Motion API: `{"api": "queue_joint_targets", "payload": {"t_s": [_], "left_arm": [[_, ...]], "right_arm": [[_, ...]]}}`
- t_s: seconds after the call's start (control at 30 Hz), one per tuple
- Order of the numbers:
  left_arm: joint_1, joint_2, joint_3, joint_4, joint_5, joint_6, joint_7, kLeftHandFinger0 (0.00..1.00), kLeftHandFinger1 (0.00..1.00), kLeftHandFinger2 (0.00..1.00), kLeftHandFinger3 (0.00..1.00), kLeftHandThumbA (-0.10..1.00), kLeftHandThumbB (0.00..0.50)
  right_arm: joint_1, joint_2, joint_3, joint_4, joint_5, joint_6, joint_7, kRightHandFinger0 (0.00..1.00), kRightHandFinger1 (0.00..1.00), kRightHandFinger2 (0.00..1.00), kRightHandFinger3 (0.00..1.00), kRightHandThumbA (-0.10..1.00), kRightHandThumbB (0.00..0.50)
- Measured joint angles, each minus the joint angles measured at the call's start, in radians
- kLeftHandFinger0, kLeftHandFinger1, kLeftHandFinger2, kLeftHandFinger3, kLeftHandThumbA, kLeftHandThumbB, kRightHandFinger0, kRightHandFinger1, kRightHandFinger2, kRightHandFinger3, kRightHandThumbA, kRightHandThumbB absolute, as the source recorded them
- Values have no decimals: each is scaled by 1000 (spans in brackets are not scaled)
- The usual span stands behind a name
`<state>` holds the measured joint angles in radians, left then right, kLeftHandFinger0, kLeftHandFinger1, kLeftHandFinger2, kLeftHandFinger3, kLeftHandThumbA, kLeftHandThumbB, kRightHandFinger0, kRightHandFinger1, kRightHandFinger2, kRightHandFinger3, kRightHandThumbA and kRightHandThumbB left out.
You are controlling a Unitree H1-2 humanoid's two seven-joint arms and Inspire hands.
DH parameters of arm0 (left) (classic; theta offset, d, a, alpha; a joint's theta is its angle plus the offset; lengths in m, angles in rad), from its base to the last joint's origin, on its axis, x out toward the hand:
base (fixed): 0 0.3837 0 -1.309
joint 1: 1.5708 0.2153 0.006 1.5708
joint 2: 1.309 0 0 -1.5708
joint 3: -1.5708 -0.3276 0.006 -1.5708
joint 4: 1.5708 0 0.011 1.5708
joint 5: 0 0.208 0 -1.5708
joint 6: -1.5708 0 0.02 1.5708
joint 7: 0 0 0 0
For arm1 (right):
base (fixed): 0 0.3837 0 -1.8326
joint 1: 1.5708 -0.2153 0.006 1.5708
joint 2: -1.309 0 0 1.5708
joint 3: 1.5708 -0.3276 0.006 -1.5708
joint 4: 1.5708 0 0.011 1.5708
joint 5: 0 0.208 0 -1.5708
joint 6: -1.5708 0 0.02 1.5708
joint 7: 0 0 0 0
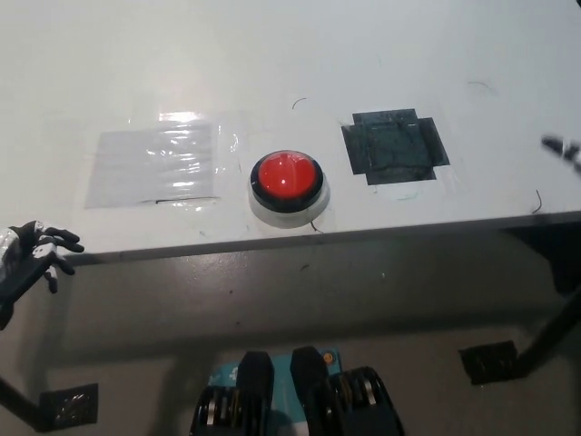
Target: The robot uses its right hand to make a fist and press the red button kept in the middle of the desk
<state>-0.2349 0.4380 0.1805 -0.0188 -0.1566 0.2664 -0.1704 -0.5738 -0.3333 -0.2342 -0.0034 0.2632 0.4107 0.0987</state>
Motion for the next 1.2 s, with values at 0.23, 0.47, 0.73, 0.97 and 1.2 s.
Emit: {"api": "queue_joint_targets", "payload": {"t_s": [0.23,0.47,0.73,0.97,1.2], "left_arm": [[0,0,-4,1,1,7,-7,187,326,441,569,470,0],[-9,0,-8,9,2,9,-11,166,301,428,558,490,0],[-16,0,-20,20,6,8,-19,184,315,469,595,515,0],[-30,0,-33,30,13,7,-21,192,312,451,590,516,0],[-48,0,-49,34,16,4,-22,169,295,438,581,517,0]], "right_arm": [[-255,15,48,110,-5,-5,2,306,89,45,106,1000,399],[-466,92,108,301,-36,-62,-6,0,34,254,140,1000,375],[-581,248,121,379,-60,-82,-46,0,0,250,315,1000,332],[-622,346,123,431,-58,-89,-54,0,0,290,377,1000,386],[-591,440,171,496,-68,-139,-51,0,0,320,382,1000,358]]}}
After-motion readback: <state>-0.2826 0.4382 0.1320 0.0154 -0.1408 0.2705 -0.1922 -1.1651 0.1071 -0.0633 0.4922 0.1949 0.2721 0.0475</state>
